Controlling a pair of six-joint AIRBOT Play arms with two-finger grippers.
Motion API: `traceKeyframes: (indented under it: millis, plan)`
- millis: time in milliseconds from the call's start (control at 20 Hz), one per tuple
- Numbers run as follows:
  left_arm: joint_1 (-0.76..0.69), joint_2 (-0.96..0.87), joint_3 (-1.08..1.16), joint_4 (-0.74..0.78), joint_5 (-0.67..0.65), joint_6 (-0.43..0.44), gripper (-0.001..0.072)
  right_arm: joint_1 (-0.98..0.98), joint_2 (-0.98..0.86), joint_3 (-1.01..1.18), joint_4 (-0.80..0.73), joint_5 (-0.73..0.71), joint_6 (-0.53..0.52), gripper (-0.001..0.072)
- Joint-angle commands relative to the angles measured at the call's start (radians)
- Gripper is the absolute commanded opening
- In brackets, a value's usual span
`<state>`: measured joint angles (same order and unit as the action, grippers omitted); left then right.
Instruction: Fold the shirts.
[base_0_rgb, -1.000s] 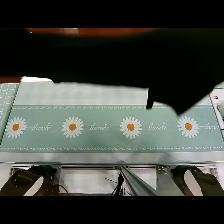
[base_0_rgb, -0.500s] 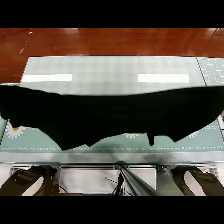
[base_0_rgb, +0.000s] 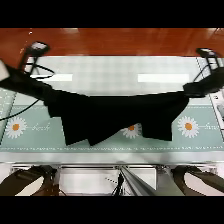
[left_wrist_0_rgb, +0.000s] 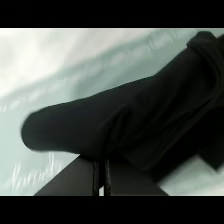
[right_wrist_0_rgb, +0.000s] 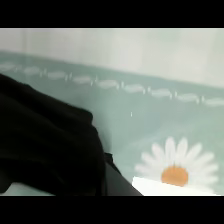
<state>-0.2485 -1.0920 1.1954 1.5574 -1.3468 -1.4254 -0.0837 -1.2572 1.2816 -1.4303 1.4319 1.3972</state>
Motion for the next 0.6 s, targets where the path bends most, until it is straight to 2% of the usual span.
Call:
traceKeyframes:
  millis: [0,200,400,450,500,550]
  plan:
    - [0.001,-0.139,-0.059,-0.003,0.223,-0.04,0.0023,0.003,-0.162,-0.008,0.039,-0.211,0.011,0.0026]
    - [-0.001,-0.27,-0.059,-0.042,0.351,-0.114,0.0024,0.003,-0.268,-0.008,0.04,-0.381,0.044,0.0027]
    - [-0.001,-0.368,-0.059,-0.066,0.352,-0.125,0.0025,0.003,-0.33,-0.008,0.04,-0.464,0.112,0.0027]
    - [0.001,-0.377,-0.059,-0.066,0.335,-0.142,0.0055,0.003,-0.335,-0.008,0.041,-0.463,0.114,0.0028]
    - [0.001,-0.377,-0.058,-0.065,0.314,-0.143,0.016,0.003,-0.335,-0.008,0.041,-0.459,0.114,0.0028]
    - [0.002,-0.37,-0.053,-0.062,0.279,-0.143,0.032,0.003,-0.33,-0.006,0.041,-0.448,0.113,0.004]
